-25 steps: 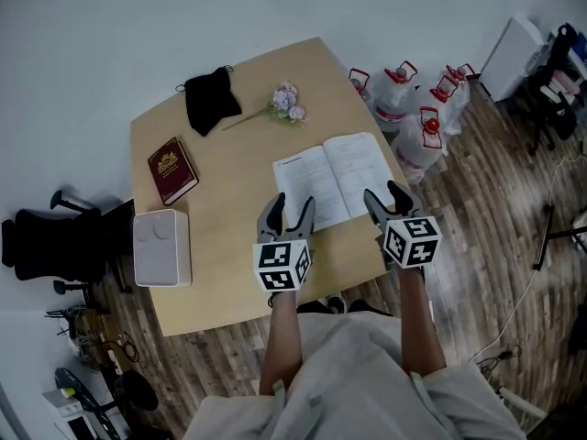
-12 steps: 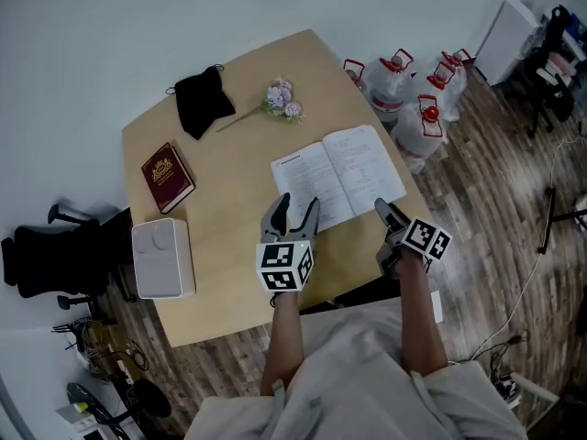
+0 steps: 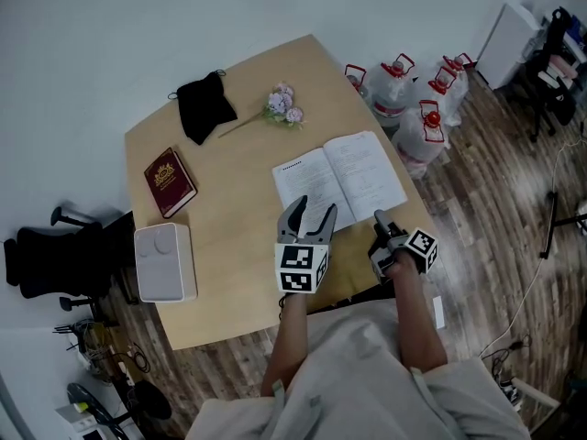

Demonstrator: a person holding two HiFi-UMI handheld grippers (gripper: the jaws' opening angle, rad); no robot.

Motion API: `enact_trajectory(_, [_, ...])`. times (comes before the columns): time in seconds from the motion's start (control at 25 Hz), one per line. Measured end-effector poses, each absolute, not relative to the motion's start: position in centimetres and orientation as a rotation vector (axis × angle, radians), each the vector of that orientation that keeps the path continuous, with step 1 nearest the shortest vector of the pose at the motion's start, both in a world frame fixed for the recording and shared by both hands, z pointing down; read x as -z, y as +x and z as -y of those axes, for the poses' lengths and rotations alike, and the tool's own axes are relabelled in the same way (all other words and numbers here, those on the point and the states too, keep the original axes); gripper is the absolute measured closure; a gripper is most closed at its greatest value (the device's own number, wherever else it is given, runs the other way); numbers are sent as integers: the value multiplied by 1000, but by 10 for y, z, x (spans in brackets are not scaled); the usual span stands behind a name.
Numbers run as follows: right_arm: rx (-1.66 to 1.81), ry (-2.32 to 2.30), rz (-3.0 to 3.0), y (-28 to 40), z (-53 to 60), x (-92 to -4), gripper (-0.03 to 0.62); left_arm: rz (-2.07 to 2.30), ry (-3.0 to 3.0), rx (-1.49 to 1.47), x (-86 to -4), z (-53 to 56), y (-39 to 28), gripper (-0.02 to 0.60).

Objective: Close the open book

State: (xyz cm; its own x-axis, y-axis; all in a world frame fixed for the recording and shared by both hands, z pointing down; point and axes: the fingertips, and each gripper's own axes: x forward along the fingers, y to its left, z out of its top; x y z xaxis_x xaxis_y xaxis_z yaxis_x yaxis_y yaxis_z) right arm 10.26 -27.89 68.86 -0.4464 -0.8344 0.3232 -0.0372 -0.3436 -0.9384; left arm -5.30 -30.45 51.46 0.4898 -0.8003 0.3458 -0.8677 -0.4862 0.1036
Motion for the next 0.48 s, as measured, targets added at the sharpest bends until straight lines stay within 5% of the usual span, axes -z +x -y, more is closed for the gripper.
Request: enact_trajectory(0.48, [1908,-1157,-1308,89,291,-707,286,1428,2423,-432,-537,321,-59,339])
